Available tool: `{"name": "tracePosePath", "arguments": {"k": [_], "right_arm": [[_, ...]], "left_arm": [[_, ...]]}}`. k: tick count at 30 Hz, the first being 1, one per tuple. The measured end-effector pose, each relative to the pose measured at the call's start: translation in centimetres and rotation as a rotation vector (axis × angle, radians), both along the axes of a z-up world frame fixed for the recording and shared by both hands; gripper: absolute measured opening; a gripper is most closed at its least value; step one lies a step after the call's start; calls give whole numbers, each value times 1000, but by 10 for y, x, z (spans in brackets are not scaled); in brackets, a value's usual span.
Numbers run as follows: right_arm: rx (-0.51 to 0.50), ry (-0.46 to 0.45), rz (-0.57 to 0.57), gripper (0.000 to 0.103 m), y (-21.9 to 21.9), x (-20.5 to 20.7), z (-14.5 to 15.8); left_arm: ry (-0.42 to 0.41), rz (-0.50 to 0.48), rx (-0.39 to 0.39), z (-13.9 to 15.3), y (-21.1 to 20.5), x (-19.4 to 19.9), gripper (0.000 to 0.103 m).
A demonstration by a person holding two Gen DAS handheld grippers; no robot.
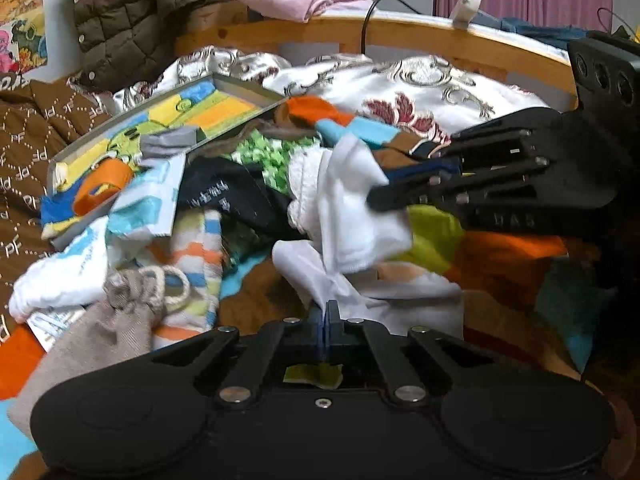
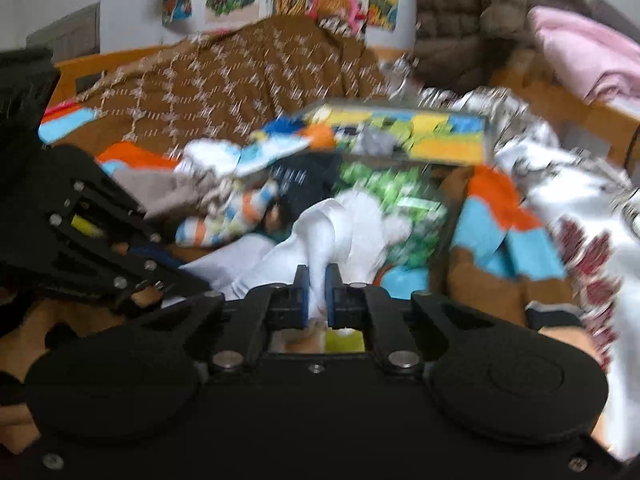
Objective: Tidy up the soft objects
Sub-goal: 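Grasp the white sock with the right gripper, then carry the white sock to the frog tray and open the right gripper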
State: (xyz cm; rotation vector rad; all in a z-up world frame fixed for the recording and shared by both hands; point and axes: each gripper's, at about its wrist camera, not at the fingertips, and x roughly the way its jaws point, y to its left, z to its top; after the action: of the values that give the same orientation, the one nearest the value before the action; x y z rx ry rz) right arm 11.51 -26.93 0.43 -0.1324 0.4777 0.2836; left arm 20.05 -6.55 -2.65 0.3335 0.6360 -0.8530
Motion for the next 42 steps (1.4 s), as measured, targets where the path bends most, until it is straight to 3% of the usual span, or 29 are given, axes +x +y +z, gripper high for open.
{"name": "tracePosePath", "arguments": {"k": [6,11,19,25,30,37,42], "right_arm": [[-1,-89,-51,3,-4,-1,27],[-24,-157,-86,3,-4,6,49],[-53,-246,-125,3,-11,53,90],[-75,-229,-96,3,-18,114,107],[-21,-177,-100,3,-24,168,113],[30,-81,-163,3,-33,238,93],[60,-8,-209,3,-40,261,66]], "left_arm": [[-81,-39,-40,30,5,5,0],[-215,-65,-71,62,4,19,0],[-347,95,-203,92,0,85,0],[-375,227,-261,96,-9,131,0],[-360,318,-293,92,-23,170,0],[-308,449,-303,71,-38,213,0],[-252,502,-245,52,-44,231,0]]}}
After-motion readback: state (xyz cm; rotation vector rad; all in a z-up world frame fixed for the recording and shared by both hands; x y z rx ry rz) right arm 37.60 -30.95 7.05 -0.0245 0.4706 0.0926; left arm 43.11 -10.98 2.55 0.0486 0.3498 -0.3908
